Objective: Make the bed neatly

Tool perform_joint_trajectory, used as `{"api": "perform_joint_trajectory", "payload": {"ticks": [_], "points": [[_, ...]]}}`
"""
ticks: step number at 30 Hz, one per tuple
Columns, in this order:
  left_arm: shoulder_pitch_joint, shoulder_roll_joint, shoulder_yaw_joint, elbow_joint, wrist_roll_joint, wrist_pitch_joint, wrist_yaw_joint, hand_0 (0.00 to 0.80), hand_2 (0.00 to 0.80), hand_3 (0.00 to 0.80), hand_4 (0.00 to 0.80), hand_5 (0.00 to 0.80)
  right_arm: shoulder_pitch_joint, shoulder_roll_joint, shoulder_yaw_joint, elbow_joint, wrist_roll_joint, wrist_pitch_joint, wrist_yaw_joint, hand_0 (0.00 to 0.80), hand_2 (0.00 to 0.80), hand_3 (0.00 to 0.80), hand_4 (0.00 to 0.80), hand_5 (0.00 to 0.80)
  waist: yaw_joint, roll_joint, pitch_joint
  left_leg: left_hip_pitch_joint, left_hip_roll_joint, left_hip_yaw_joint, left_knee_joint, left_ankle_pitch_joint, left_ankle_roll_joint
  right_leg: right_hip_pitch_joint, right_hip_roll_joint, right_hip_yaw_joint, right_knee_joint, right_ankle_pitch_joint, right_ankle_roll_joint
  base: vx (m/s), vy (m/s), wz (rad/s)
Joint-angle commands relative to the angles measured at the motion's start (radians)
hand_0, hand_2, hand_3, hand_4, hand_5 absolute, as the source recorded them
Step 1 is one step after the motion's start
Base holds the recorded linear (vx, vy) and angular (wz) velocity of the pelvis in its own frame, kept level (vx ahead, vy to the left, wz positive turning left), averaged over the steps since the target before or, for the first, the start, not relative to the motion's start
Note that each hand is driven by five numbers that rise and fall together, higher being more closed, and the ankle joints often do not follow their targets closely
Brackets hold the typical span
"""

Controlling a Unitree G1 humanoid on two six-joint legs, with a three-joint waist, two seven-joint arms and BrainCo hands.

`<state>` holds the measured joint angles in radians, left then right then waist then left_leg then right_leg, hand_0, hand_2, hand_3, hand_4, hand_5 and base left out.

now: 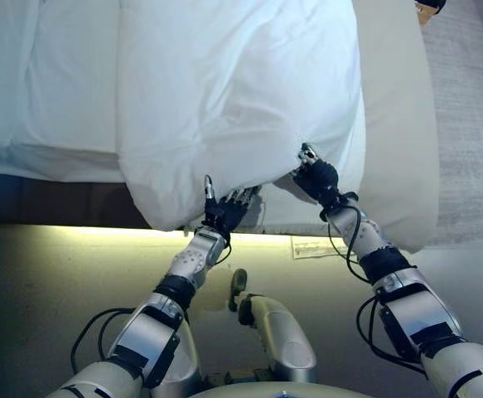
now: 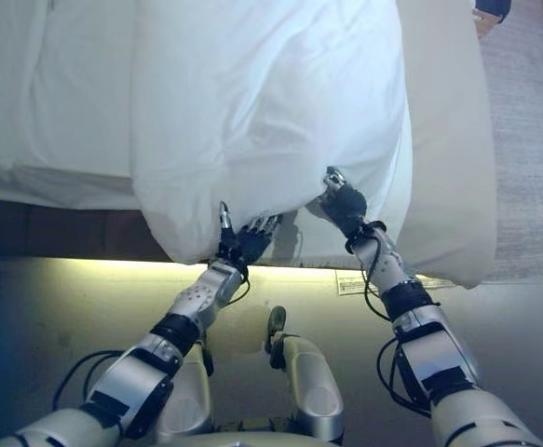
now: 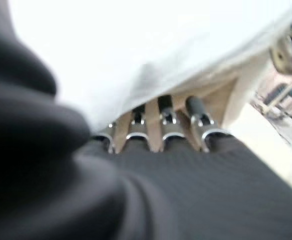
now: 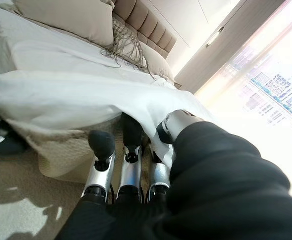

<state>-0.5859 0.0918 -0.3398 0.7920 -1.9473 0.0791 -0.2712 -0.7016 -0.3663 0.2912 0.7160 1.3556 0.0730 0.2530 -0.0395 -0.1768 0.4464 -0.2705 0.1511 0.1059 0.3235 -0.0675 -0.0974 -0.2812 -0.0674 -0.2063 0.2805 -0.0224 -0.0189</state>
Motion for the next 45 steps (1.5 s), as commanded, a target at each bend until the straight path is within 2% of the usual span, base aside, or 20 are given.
{"api": "perform_joint_trajectory", "payload": {"ticks": [1,6,13,14,15,16,17,33,34,35,38,45], "points": [[-0.084,-0.056,0.006,-0.078,-0.025,-0.003,-0.097,0.0,0.0,0.0,0.0,0.0,0.01,-0.003,0.018,-0.144,-0.006,-0.019,0.09,0.8,0.8,0.8,0.8,0.8,-0.004,0.003,-0.061,-0.036,0.017,0.003,-0.018,0.052,-0.008,0.019,-0.059,0.029,-0.018,0.021,0.089,0.0,0.0,0.0],[-0.105,-0.033,0.013,-0.089,-0.025,-0.01,-0.094,0.0,0.0,0.0,0.0,0.0,0.01,0.004,0.021,-0.133,-0.02,-0.015,0.093,0.8,0.8,0.8,0.8,0.8,-0.001,0.01,-0.065,-0.028,0.013,0.003,-0.025,0.052,-0.01,0.022,-0.062,0.025,-0.017,0.017,0.092,0.0,0.0,0.0],[-0.113,-0.002,0.038,-0.063,0.007,-0.034,-0.023,0.0,0.0,0.0,0.0,0.0,0.005,0.005,0.021,-0.113,-0.034,0.002,0.098,0.8,0.8,0.8,0.8,0.8,0.003,0.027,-0.075,-0.005,0.007,0.004,-0.037,0.054,-0.01,0.036,-0.075,0.018,-0.016,0.014,0.099,0.01,0.04,0.0],[-0.112,0.002,0.041,-0.059,-0.002,-0.04,-0.012,0.1,0.1,0.1,0.1,0.1,0.006,0.006,0.022,-0.113,-0.037,0.003,0.097,0.8,0.8,0.8,0.8,0.8,0.003,0.029,-0.076,-0.002,0.005,0.004,-0.037,0.054,-0.01,0.039,-0.077,0.018,-0.016,0.014,0.1,0.013,0.038,0.01],[-0.113,0.007,0.044,-0.056,-0.006,-0.042,-0.003,0.424,0.424,0.424,0.424,0.424,0.005,0.007,0.023,-0.112,-0.038,0.004,0.094,0.8,0.8,0.8,0.8,0.8,0.004,0.03,-0.077,0.001,0.004,0.003,-0.038,0.053,-0.01,0.04,-0.078,0.017,-0.016,0.014,0.101,0.014,0.036,0.0],[-0.115,0.014,0.048,-0.05,-0.005,-0.045,0.002,0.464,0.464,0.464,0.464,0.464,0.003,0.007,0.022,-0.111,-0.041,0.01,0.09,0.8,0.8,0.8,0.8,0.8,0.004,0.031,-0.079,0.005,0.002,0.003,-0.04,0.053,-0.009,0.043,-0.078,0.018,-0.017,0.015,0.102,0.0,0.0,0.0],[-0.115,0.017,0.053,-0.045,-0.001,-0.051,0.005,0.8,0.8,0.8,0.8,0.8,0.005,0.008,0.022,-0.113,-0.043,0.014,0.086,0.8,0.8,0.8,0.8,0.8,0.005,0.032,-0.081,0.007,0.002,0.003,-0.041,0.053,-0.009,0.045,-0.08,0.017,-0.018,0.015,0.104,0.0,0.0,0.0],[-0.064,0.046,0.128,-0.046,-0.011,-0.134,0.057,0.8,0.8,0.8,0.8,0.8,0.116,0.023,0.016,-0.099,-0.166,0.089,0.08,0.8,0.8,0.8,0.8,0.8,0.009,0.044,-0.123,0.079,-0.017,0.009,-0.083,0.05,-0.006,0.111,-0.097,0.009,-0.06,0.02,0.127,0.009,0.038,0.01],[-0.06,0.05,0.135,-0.048,-0.002,-0.139,0.059,0.8,0.8,0.8,0.8,0.8,0.129,0.023,0.016,-0.096,-0.187,0.102,0.077,0.458,0.458,0.458,0.458,0.458,0.008,0.045,-0.126,0.082,-0.019,0.008,-0.084,0.049,-0.006,0.115,-0.098,0.01,-0.062,0.02,0.128,0.006,0.065,0.02],[-0.056,0.053,0.143,-0.049,0.003,-0.147,0.062,0.8,0.8,0.8,0.8,0.8,0.144,0.024,0.017,-0.09,-0.207,0.118,0.071,0.0,0.0,0.0,0.0,0.0,0.007,0.046,-0.129,0.086,-0.021,0.008,-0.086,0.048,-0.005,0.12,-0.099,0.011,-0.065,0.019,0.129,-0.02,0.076,0.01],[-0.024,0.062,0.168,-0.052,0.036,-0.162,0.065,0.8,0.8,0.8,0.8,0.8,0.213,0.039,0.019,-0.068,-0.263,0.149,0.06,0.0,0.0,0.0,0.0,0.0,0.007,0.053,-0.145,0.104,-0.029,0.007,-0.112,0.059,-0.005,0.137,-0.103,0.011,-0.086,0.027,0.134,-0.012,0.09,0.01],[0.166,0.088,0.251,-0.045,0.206,-0.147,0.021,0.8,0.8,0.8,0.8,0.8,0.484,0.052,-0.018,0.043,-0.416,0.205,0.174,0.0,0.0,0.0,0.0,0.0,0.017,0.09,-0.199,0.184,-0.05,-0.001,-0.2,0.074,0.005,0.211,-0.114,0.006,-0.144,0.031,0.147,0.016,0.125,0.01]]}}
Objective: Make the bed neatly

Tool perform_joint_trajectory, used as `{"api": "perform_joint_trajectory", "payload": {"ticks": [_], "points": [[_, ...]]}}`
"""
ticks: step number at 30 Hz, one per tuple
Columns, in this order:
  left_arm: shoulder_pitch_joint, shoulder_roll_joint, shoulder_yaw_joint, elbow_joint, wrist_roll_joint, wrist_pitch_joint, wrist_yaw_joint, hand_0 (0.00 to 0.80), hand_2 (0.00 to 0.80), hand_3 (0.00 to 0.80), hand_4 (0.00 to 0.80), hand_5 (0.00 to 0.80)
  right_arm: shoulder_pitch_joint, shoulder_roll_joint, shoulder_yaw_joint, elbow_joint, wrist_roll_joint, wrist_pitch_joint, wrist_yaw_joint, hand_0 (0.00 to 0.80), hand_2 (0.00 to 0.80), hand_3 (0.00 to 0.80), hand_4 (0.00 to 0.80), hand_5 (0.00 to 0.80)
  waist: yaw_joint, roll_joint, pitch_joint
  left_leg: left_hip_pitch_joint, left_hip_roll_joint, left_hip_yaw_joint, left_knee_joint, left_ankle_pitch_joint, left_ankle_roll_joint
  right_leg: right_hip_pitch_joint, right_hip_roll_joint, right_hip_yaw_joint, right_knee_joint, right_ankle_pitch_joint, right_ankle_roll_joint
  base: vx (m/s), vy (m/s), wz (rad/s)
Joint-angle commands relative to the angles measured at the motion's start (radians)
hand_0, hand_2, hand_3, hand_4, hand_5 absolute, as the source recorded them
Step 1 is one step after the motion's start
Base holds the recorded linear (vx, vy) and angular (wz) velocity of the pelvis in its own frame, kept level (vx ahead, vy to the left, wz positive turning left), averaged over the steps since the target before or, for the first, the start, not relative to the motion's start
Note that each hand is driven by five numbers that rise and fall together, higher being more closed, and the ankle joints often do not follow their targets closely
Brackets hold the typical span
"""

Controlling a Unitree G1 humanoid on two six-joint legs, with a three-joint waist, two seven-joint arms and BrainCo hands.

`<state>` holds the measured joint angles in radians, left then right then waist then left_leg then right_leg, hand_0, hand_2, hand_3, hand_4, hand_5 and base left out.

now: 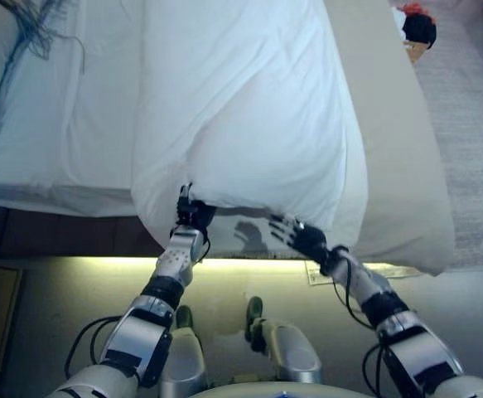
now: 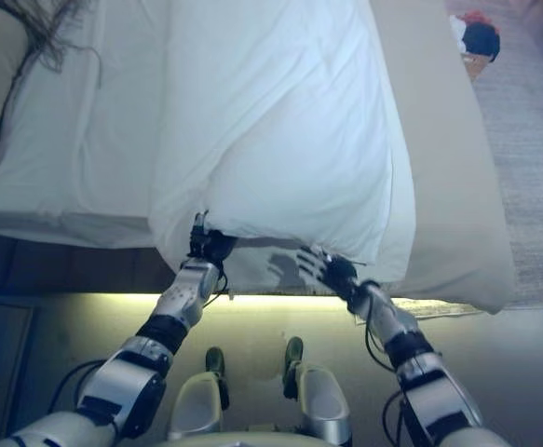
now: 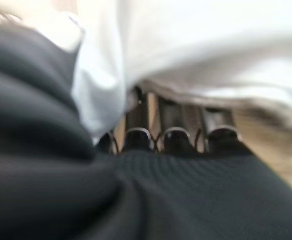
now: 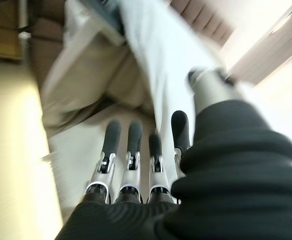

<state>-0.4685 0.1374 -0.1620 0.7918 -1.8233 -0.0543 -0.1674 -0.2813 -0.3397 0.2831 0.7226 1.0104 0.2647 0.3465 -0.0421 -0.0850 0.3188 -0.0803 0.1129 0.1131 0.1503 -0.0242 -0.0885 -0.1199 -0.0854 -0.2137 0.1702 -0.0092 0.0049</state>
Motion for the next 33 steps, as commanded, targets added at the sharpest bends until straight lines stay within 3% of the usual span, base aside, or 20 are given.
{"api": "perform_joint_trajectory", "payload": {"ticks": [1,9,18,25,33], "points": [[0.082,0.053,0.099,-0.025,0.102,-0.007,-0.094,0.8,0.8,0.8,0.8,0.8,0.107,0.031,-0.023,0.073,-0.081,0.015,0.101,0.0,0.0,0.0,0.0,0.0,0.022,0.006,-0.086,0.009,-0.015,-0.01,-0.042,0.035,-0.002,0.065,-0.097,0.011,-0.045,0.019,0.124,0.087,0.145,0.01],[0.21,0.164,0.308,0.175,0.169,0.045,-0.131,0.8,0.8,0.8,0.8,0.8,0.217,0.058,-0.149,0.328,-0.139,-0.012,0.173,0.0,0.0,0.0,0.0,0.0,0.032,0.062,-0.189,0.109,-0.04,-0.019,-0.133,0.044,0.001,0.166,-0.095,-0.01,-0.11,0.022,0.12,0.107,0.124,0.04],[0.281,0.276,0.46,0.293,0.275,0.093,-0.154,0.8,0.8,0.8,0.8,0.8,0.191,0.034,-0.217,0.397,-0.156,-0.059,0.132,0.0,0.0,0.0,0.0,0.0,0.071,0.108,-0.243,0.165,-0.063,-0.045,-0.155,0.036,0.006,0.238,-0.097,-0.045,-0.124,-0.001,0.108,0.054,0.083,0.09],[0.36,0.368,0.612,0.343,0.296,0.132,-0.153,0.8,0.8,0.8,0.8,0.8,0.19,0.02,-0.272,0.434,-0.165,-0.058,0.133,0.0,0.0,0.0,0.0,0.0,0.112,0.123,-0.255,0.181,-0.076,-0.071,-0.163,0.033,0.016,0.265,-0.1,-0.069,-0.125,-0.011,0.105,0.012,0.07,0.02],[0.446,0.415,0.743,0.395,0.324,0.15,-0.127,0.8,0.8,0.8,0.8,0.8,0.204,0.03,-0.295,0.46,-0.16,-0.064,0.131,0.0,0.0,0.0,0.0,0.0,0.147,0.13,-0.259,0.181,-0.085,-0.09,-0.181,0.039,0.019,0.278,-0.106,-0.095,-0.147,-0.007,0.111,-0.019,0.035,0.0]]}}
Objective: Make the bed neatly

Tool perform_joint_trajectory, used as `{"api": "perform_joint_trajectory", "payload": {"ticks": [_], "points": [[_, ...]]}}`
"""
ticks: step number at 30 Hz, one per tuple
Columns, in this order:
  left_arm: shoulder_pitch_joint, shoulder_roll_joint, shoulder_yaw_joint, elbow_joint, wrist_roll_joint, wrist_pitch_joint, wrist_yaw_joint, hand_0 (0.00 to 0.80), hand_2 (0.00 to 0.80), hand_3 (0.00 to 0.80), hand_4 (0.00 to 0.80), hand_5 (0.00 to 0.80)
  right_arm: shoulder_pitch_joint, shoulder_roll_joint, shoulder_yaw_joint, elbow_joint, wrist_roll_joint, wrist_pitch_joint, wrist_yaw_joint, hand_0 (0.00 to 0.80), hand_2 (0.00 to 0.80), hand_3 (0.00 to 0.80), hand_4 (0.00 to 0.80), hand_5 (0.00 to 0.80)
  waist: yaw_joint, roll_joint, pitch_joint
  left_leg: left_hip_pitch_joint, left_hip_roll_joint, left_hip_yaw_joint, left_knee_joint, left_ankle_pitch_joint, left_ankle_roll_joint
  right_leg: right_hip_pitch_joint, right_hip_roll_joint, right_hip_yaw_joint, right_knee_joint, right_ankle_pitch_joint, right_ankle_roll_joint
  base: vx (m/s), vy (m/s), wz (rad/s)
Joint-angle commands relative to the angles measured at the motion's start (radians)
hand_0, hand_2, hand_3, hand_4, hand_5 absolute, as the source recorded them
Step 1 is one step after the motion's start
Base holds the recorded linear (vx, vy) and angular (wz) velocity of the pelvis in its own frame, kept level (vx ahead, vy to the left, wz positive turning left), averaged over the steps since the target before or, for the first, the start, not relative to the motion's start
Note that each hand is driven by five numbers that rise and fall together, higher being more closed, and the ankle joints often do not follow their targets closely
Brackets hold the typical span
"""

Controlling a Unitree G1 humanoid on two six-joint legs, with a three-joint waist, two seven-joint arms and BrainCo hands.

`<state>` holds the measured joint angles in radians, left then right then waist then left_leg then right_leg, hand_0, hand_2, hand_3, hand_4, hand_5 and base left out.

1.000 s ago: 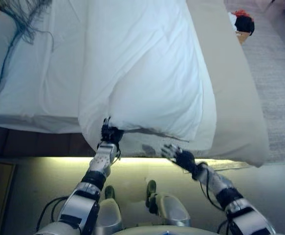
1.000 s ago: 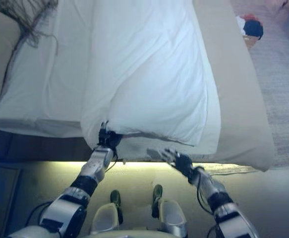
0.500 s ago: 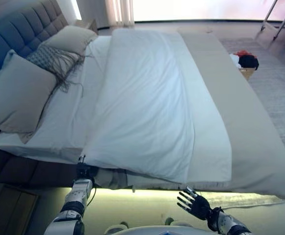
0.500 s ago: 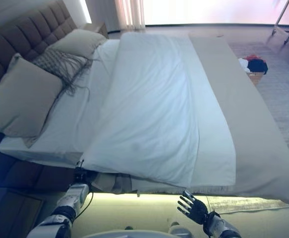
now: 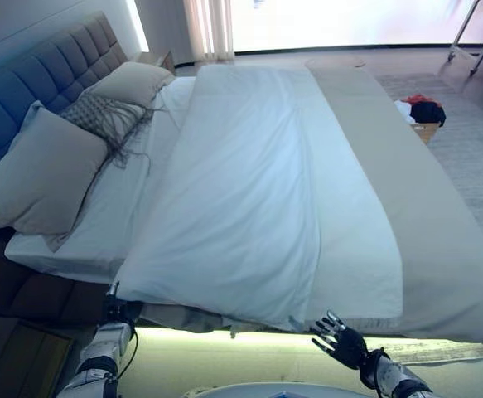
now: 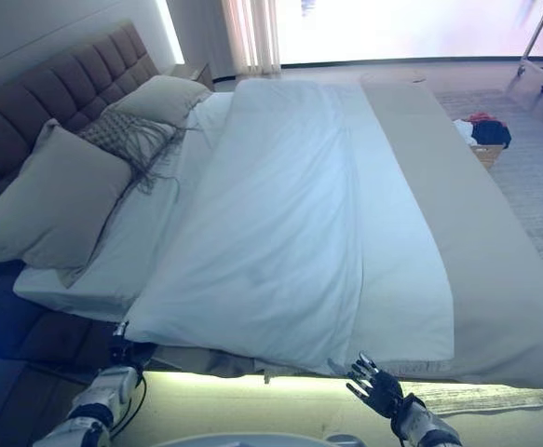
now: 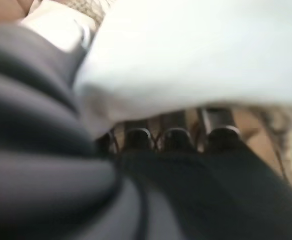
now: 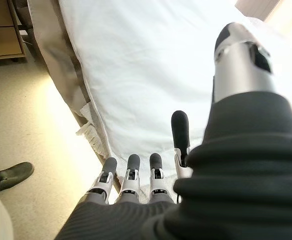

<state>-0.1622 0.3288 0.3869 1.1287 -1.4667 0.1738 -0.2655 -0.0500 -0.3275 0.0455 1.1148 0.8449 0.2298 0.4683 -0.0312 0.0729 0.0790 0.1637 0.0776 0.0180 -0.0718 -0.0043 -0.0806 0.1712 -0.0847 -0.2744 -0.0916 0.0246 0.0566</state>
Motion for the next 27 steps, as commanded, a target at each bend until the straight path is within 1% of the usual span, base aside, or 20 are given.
{"api": "perform_joint_trajectory", "payload": {"ticks": [1,3,6,10,12,15,18,21,22,24,25,27], "points": [[0.152,0.227,0.21,0.068,-0.021,-0.075,-0.027,0.8,0.8,0.8,0.8,0.8,-0.026,0.018,-0.063,0.071,0.007,-0.03,0.011,0.0,0.0,0.0,0.0,0.0,0.14,-0.028,-0.019,-0.061,-0.05,0.003,0.036,0.021,0.011,-0.012,-0.107,-0.037,0.112,-0.039,0.06,0.0,0.0,0.0],[0.171,0.238,0.232,0.089,-0.003,-0.066,-0.018,0.8,0.8,0.8,0.8,0.8,-0.024,0.015,-0.067,0.074,0.009,-0.03,0.017,0.0,0.0,0.0,0.0,0.0,0.145,-0.029,-0.02,-0.059,-0.051,0.001,0.028,0.024,0.011,-0.01,-0.107,-0.043,0.104,-0.036,0.063,0.0,0.0,0.0],[0.194,0.245,0.258,0.131,0.033,-0.052,-0.034,0.8,0.8,0.8,0.8,0.8,-0.024,0.015,-0.071,0.083,0.011,-0.037,0.025,0.0,0.0,0.0,0.0,0.0,0.152,-0.031,-0.021,-0.059,-0.051,0.0,0.021,0.026,0.011,-0.01,-0.108,-0.05,0.096,-0.032,0.067,-0.002,-0.001,-0.04],[0.216,0.213,0.257,0.167,0.065,-0.028,-0.042,0.8,0.8,0.8,0.8,0.8,-0.027,0.019,-0.068,0.072,0.007,-0.041,0.014,0.0,0.0,0.0,0.0,0.0,0.16,-0.032,-0.016,-0.07,-0.053,-0.001,0.028,0.024,0.013,-0.016,-0.109,-0.055,0.099,-0.035,0.065,-0.005,0.022,0.0],[0.218,0.16,0.228,0.171,0.059,-0.045,-0.056,0.8,0.8,0.8,0.8,0.8,-0.033,0.016,-0.073,0.061,0.004,-0.042,0.006,0.0,0.0,0.0,0.0,0.0,0.165,-0.034,0.002,-0.089,-0.054,-0.006,0.049,0.02,0.014,-0.03,-0.114,-0.062,0.121,-0.044,0.059,-0.062,0.07,0.01],[0.212,0.099,0.189,0.161,0.053,-0.053,-0.063,0.8,0.8,0.8,0.8,0.8,-0.044,0.008,-0.078,0.06,-0.002,-0.049,-0.001,0.0,0.0,0.0,0.0,0.0,0.173,-0.036,0.032,-0.118,-0.053,-0.016,0.09,0.01,0.017,-0.055,-0.122,-0.071,0.165,-0.062,0.049,-0.079,0.092,0.11],[0.181,0.066,0.136,0.126,0.031,-0.055,-0.052,0.8,0.8,0.8,0.8,0.8,-0.061,-0.015,-0.072,0.046,0.006,-0.056,-0.009,0.0,0.0,0.0,0.0,0.0,0.18,-0.042,0.08,-0.181,-0.05,-0.021,0.175,-0.004,0.018,-0.103,-0.131,-0.075,0.231,-0.082,0.034,-0.191,0.075,0.16],[0.113,0.05,0.064,0.075,-0.006,-0.07,-0.029,0.8,0.8,0.8,0.8,0.8,-0.11,-0.039,-0.05,0.026,0.054,-0.079,-0.024,0.0,0.0,0.0,0.0,0.0,0.184,-0.055,0.168,-0.281,-0.047,-0.02,0.293,-0.027,0.018,-0.183,-0.135,-0.073,0.323,-0.102,0.019,-0.326,0.006,0.16],[0.101,0.047,0.055,0.068,-0.001,-0.073,-0.024,0.8,0.8,0.8,0.8,0.8,-0.121,-0.041,-0.049,0.023,0.062,-0.082,-0.025,0.0,0.0,0.0,0.0,0.0,0.185,-0.056,0.179,-0.295,-0.045,-0.019,0.31,-0.034,0.019,-0.198,-0.136,-0.071,0.342,-0.109,0.017,-0.233,0.037,0.42],[0.057,0.054,0.016,0.055,-0.007,-0.074,-0.019,0.8,0.8,0.8,0.8,0.8,-0.153,-0.046,-0.033,0.0,0.095,-0.095,-0.032,0.0,0.0,0.0,0.0,0.0,0.181,-0.065,0.227,-0.348,-0.037,-0.005,0.393,-0.063,0.025,-0.258,-0.146,-0.057,0.433,-0.131,0.01,-0.226,0.041,0.46],[0.036,0.058,-0.005,0.048,-0.015,-0.084,-0.008,0.8,0.8,0.8,0.8,0.8,-0.168,-0.047,-0.021,-0.018,0.111,-0.1,-0.03,0.0,0.0,0.0,0.0,0.0,0.176,-0.068,0.251,-0.376,-0.029,0.003,0.438,-0.084,0.032,-0.3,-0.156,-0.049,0.498,-0.148,0.008,-0.226,0.053,0.41],[0.004,0.068,-0.03,0.026,-0.037,-0.09,0.011,0.8,0.8,0.8,0.8,0.8,-0.19,-0.052,-0.006,-0.064,0.125,-0.099,-0.037,0.0,0.0,0.0,0.0,0.0,0.165,-0.074,0.284,-0.45,-0.026,0.017,0.531,-0.113,0.043,-0.387,-0.174,-0.026,0.607,-0.175,-0.002,-0.215,0.066,0.34]]}}
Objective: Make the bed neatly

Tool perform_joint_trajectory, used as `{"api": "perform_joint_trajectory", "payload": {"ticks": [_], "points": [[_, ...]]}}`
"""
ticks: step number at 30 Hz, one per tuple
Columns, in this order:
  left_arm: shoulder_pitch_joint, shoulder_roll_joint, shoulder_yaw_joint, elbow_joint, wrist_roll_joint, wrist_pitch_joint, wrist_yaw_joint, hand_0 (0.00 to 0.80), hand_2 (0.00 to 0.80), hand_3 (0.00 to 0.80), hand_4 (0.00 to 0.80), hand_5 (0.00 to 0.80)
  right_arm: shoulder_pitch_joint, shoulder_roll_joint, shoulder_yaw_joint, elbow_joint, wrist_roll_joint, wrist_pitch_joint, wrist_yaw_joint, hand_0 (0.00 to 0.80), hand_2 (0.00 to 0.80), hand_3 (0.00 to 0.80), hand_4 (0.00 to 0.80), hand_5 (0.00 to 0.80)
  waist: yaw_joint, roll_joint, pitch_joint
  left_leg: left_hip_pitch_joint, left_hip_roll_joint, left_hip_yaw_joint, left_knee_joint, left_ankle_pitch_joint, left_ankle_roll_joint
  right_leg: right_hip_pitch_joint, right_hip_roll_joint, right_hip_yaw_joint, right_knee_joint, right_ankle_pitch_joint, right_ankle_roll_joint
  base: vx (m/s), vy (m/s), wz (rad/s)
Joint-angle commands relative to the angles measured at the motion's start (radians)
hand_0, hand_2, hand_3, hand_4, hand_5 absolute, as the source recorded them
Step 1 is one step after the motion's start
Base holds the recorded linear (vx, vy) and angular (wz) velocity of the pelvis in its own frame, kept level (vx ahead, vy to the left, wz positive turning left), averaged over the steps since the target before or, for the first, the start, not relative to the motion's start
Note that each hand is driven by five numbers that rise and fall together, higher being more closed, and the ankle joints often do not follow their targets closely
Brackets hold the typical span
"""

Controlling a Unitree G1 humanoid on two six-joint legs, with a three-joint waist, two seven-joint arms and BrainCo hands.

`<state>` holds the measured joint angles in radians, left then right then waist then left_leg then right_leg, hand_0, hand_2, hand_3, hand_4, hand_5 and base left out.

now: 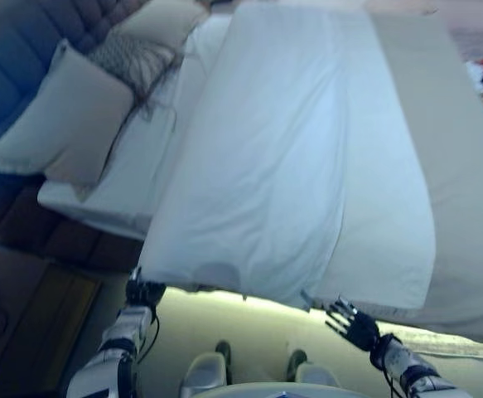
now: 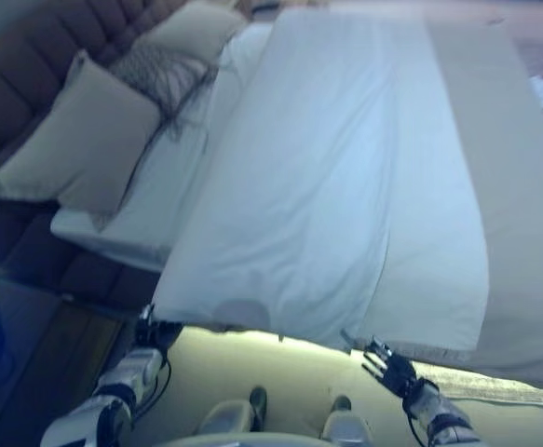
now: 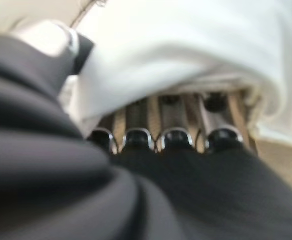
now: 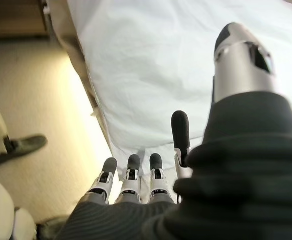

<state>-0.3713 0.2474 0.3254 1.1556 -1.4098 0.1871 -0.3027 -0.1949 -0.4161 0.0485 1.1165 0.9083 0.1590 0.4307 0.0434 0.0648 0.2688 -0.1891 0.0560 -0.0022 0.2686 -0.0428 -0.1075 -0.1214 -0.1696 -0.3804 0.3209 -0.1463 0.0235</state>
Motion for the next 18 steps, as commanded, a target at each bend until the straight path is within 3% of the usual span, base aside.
{"api": "perform_joint_trajectory", "payload": {"ticks": [1,6,7,9,10,18], "points": [[0.201,0.154,0.023,-0.011,-0.099,-0.105,0.057,0.8,0.8,0.8,0.8,0.8,-0.055,0.031,-0.006,-0.082,0.071,-0.024,-0.002,0.0,0.0,0.0,0.0,0.0,0.084,-0.068,0.105,-0.126,-0.004,0.041,0.225,-0.085,0.076,-0.131,-0.096,0.09,0.233,-0.011,0.028,-0.17,0.052,0.23],[0.135,0.154,-0.023,-0.049,-0.153,-0.126,0.084,0.8,0.8,0.8,0.8,0.8,-0.116,-0.017,-0.011,-0.14,0.132,-0.018,-0.03,0.0,0.0,0.0,0.0,0.0,0.036,-0.063,0.146,-0.291,-0.003,0.064,0.385,-0.133,0.09,-0.336,-0.107,0.16,0.408,-0.049,0.019,-0.186,0.093,-0.04],[0.131,0.147,-0.03,-0.055,-0.163,-0.134,0.082,0.8,0.8,0.8,0.8,0.8,-0.125,-0.026,-0.018,-0.144,0.142,-0.014,-0.034,0.0,0.0,0.0,0.0,0.0,0.025,-0.06,0.147,-0.309,-0.001,0.059,0.416,-0.168,0.084,-0.361,-0.101,0.183,0.444,-0.081,0.026,-0.179,0.123,-0.12],[0.128,0.128,-0.038,-0.065,-0.173,-0.154,0.091,0.8,0.8,0.8,0.8,0.8,-0.135,-0.039,-0.036,-0.128,0.155,-0.016,-0.03,0.0,0.0,0.0,0.0,0.0,0.011,-0.052,0.154,-0.362,0.01,0.075,0.456,-0.16,0.09,-0.425,-0.101,0.196,0.486,-0.074,0.012,-0.114,0.099,-0.11],[0.126,0.119,-0.038,-0.066,-0.171,-0.158,0.099,0.8,0.8,0.8,0.8,0.8,-0.134,-0.042,-0.049,-0.112,0.157,-0.018,-0.022,0.0,0.0,0.0,0.0,0.0,0.003,-0.049,0.153,-0.377,0.01,0.067,0.491,-0.2,0.085,-0.444,-0.093,0.219,0.522,-0.109,0.02,-0.004,0.073,-0.07],[0.105,0.128,-0.04,-0.053,-0.225,-0.168,0.121,0.8,0.8,0.8,0.8,0.8,-0.137,-0.133,-0.086,-0.055,0.19,-0.01,0.024,0.0,0.0,0.0,0.0,0.0,-0.025,-0.042,0.164,-0.569,0.044,0.051,0.693,-0.265,0.087,-0.658,-0.085,0.28,0.701,-0.164,0.001,-0.083,0.061,-0.11]]}}
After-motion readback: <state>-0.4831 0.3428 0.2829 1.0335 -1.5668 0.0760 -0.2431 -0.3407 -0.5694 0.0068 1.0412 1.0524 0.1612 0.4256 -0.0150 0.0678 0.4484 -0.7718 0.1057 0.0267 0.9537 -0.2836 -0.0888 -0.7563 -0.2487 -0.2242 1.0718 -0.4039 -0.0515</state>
